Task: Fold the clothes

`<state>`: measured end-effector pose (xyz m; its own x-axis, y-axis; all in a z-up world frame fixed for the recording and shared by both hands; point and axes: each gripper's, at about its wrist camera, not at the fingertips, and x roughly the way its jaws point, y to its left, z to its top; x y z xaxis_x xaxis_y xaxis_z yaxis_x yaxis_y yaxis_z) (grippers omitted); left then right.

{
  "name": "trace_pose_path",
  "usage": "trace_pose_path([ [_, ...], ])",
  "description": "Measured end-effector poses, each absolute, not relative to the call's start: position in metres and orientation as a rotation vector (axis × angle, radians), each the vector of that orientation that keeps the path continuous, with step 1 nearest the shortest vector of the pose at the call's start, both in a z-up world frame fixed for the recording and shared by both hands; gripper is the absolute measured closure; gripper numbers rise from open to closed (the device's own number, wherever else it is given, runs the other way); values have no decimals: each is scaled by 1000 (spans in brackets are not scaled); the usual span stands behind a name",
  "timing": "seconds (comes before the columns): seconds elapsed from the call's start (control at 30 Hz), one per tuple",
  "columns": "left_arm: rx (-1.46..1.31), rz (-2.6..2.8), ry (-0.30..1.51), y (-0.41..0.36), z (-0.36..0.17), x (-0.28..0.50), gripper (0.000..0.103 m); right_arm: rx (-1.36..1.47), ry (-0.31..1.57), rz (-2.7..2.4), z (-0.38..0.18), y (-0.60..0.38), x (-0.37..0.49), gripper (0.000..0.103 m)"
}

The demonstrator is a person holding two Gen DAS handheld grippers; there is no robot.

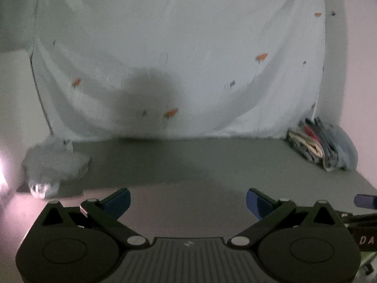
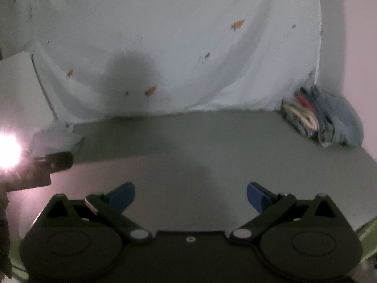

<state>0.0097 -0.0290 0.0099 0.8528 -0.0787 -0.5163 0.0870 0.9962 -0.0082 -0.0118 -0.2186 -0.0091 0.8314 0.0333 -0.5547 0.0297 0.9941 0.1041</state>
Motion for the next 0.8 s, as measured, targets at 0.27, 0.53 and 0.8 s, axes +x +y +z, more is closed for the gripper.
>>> trace_pose_path([
  [0.27,20,-85,592,-21,0,-16,0,83,608,-24,-14,-211,-29,0],
  [0.53,15,-83,575,-3,2,-34,0,68,594,-10,-13,-199,-39,0],
  [0.8,4,-60,564,6,6,-44,0,49,585,7,-12,-192,-44,0],
])
